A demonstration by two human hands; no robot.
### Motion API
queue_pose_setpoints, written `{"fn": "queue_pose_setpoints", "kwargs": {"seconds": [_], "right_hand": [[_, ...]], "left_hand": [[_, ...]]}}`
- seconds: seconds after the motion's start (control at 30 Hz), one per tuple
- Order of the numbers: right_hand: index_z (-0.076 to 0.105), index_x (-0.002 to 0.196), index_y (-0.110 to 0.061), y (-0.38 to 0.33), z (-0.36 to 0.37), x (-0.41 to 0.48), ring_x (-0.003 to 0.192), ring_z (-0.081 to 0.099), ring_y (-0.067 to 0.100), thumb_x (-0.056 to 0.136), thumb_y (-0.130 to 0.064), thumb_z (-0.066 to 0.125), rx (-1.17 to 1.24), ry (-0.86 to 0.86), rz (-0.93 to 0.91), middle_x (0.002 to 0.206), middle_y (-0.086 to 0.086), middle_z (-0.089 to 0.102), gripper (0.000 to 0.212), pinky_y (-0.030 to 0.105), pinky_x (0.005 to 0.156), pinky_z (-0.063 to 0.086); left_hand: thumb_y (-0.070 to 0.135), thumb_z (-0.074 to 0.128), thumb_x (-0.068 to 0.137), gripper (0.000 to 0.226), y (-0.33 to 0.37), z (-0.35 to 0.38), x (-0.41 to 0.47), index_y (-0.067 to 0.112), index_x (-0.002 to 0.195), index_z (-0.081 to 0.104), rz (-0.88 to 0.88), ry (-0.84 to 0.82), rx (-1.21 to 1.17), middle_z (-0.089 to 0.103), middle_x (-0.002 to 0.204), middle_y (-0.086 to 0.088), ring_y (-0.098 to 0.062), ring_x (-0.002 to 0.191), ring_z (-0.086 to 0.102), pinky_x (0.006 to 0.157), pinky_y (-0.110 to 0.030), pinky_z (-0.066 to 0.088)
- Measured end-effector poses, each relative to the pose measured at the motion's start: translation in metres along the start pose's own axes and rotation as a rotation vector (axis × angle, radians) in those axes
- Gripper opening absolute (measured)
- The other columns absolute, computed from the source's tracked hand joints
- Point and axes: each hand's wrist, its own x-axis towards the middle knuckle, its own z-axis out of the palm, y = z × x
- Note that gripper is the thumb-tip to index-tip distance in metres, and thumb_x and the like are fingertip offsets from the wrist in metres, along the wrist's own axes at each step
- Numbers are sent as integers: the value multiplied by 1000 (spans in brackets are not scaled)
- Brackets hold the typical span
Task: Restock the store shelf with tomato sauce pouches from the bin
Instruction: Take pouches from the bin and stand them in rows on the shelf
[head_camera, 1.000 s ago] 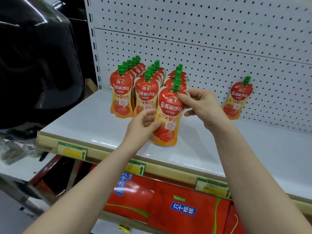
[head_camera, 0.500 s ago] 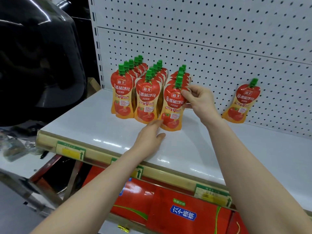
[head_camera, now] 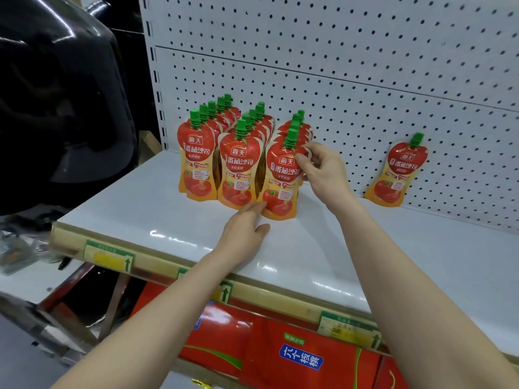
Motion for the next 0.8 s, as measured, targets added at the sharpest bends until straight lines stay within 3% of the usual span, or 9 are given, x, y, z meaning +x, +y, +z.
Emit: {"fn": "queue_pose_setpoints", "kwargs": {"seconds": [0.07,0.17,0.27,0.37,0.5,0.63,0.8], "right_hand": [[65,106,-32,2,-1,-4,96,68,14,93,-34,59,-75,46,-6,101,-5,72,15,44,88,57],[60,121,-21,-1,-10,-26,85,63,7,97,-30,57,-204,155,-19,96,-6,66,26,30,80,53],[58,122,-22,-1,-22,-69,86,61,11,98,-26,53,-287,192,-25,99,-4,65,24,36,83,52],[58,124,-24,5,-36,-125,91,61,13,99,-26,51,-372,177,-2,106,-4,65,26,40,86,51],[59,125,-23,16,-59,-230,91,58,8,99,-23,50,-456,266,28,109,-5,64,27,38,85,51],[63,121,-17,33,-78,-347,94,62,14,98,-19,54,-521,433,118,107,-3,67,24,34,85,51],[64,119,-16,87,-85,-486,97,62,15,99,-16,54,-520,484,390,109,-4,67,22,37,84,52]], "left_hand": [[23,56,94,54,4,-4,-4,22,146,40,8,-3,-14,41,151,1,-20,133,45,110,-42,40],[20,56,95,43,14,-14,-15,21,138,52,41,30,-92,56,138,2,-16,120,55,103,-33,45],[17,58,94,32,27,-21,-35,22,125,62,110,70,-189,66,122,6,-8,106,61,92,-21,49],[16,58,93,25,39,-20,-64,25,116,66,175,52,-259,68,107,11,-3,96,62,77,-4,45],[13,59,92,22,55,1,-113,25,109,68,229,-21,-399,72,101,10,-6,94,65,79,-10,47],[11,57,94,23,70,40,-167,28,105,66,260,-178,-494,72,101,5,-13,96,67,86,-24,52],[14,58,94,21,79,124,-229,25,109,67,281,-428,-433,71,101,8,-6,96,66,87,-29,54]]}}
